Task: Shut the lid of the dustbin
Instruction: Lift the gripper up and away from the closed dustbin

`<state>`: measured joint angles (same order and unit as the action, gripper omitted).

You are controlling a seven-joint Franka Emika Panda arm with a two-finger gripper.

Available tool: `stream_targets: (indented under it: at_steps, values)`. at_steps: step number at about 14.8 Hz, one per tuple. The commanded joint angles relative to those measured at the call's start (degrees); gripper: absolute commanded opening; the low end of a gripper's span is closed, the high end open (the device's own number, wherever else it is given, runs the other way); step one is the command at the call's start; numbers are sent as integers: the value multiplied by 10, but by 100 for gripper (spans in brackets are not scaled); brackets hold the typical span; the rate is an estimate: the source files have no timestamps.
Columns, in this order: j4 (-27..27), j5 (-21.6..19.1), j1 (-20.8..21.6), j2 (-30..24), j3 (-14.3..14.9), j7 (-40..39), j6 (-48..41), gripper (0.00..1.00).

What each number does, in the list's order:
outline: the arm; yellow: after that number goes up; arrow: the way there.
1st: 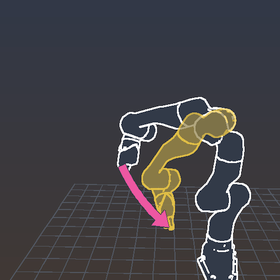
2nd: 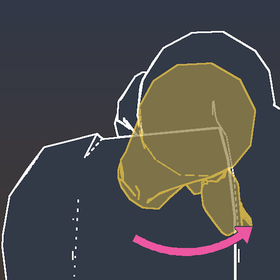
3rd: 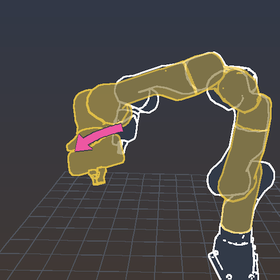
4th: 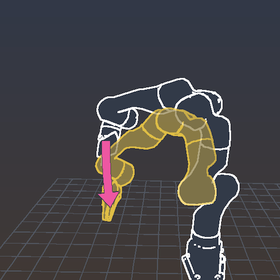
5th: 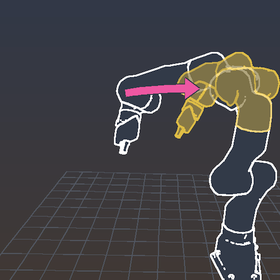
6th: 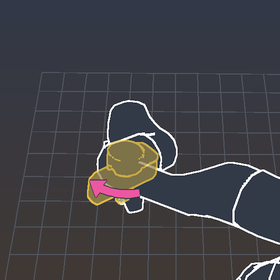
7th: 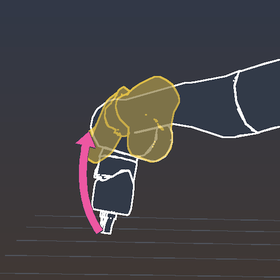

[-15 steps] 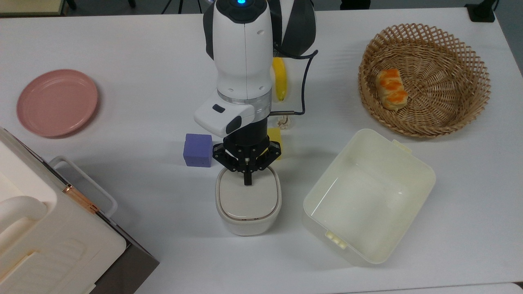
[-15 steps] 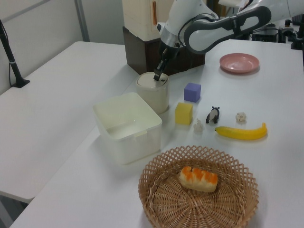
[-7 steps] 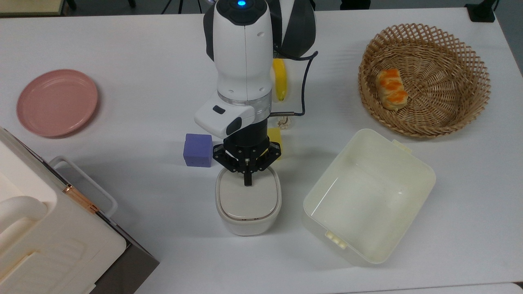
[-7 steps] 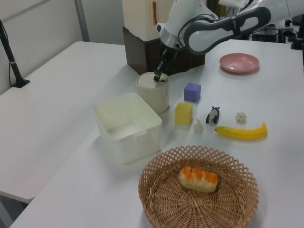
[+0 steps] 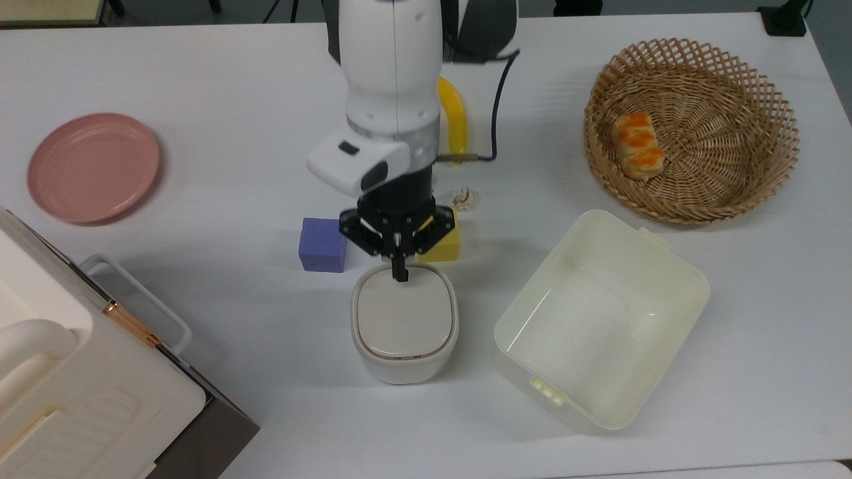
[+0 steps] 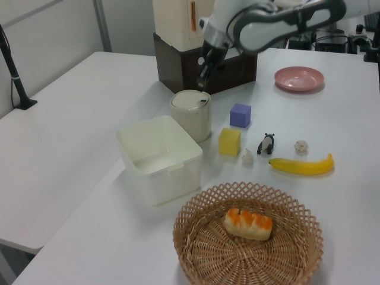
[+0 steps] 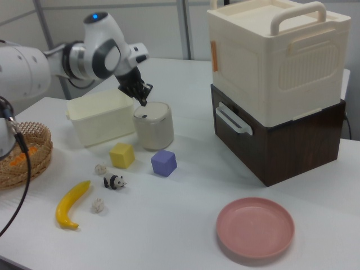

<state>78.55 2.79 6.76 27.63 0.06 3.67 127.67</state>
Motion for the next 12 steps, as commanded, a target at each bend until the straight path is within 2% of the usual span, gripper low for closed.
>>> stream_targets:
  at_steps: [1,7,12]
  values:
    - [22,-5,-1,-72,6,-11,-83,0]
    - [33,-5,-11,-162,7,-12,-267,0]
    - [77,-5,-11,-239,6,-11,-340,0]
